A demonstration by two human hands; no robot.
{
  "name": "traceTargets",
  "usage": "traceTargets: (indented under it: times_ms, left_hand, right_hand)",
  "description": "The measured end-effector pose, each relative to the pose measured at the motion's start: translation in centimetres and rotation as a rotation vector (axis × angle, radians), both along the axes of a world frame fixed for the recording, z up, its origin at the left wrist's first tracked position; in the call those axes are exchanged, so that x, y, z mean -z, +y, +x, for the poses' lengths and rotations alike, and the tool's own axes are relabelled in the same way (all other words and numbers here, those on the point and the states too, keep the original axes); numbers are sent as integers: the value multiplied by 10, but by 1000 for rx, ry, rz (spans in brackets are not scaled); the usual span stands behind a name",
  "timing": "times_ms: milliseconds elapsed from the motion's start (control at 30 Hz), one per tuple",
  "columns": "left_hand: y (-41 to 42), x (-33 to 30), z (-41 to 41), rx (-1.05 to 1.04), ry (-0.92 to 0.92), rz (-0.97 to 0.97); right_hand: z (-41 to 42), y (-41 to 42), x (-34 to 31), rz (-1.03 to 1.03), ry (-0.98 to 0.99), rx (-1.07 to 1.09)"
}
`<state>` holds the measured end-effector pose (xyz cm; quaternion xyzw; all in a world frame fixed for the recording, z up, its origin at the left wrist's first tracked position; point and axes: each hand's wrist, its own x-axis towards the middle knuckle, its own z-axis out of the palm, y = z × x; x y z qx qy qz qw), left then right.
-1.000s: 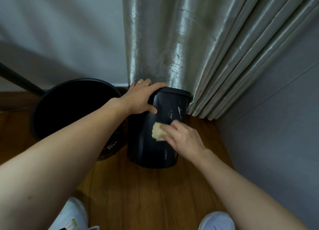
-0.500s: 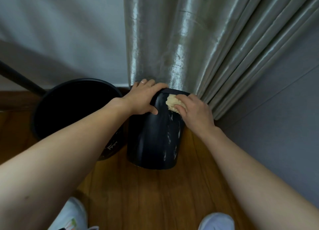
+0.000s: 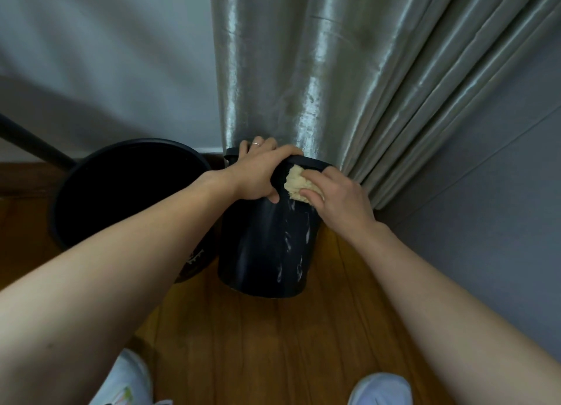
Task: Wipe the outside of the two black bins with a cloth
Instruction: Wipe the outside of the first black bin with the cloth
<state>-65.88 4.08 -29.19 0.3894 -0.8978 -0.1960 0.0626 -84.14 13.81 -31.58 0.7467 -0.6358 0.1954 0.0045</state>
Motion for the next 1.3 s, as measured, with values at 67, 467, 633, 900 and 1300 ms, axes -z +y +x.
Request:
traceTargets:
  times_ms: [67,467,633,900,1300]
  left_hand:
    - [-2,0,3,14,-16,-13]
    - [-4,3,10,30,-75,-71]
    - [-4,6,13,33,-76,-100]
    - [-2,6,11,33,-100,-108]
    - [-4,9,14,4,-96,-110]
  right_hand:
    - [2,12,11,8,23,-64]
    - [10,13,16,-23,-55,59]
    - [14,48,36,25,76,-215]
    - [15,26,25,-59,-45,36]
    - [18,71,62,21,-15,-181]
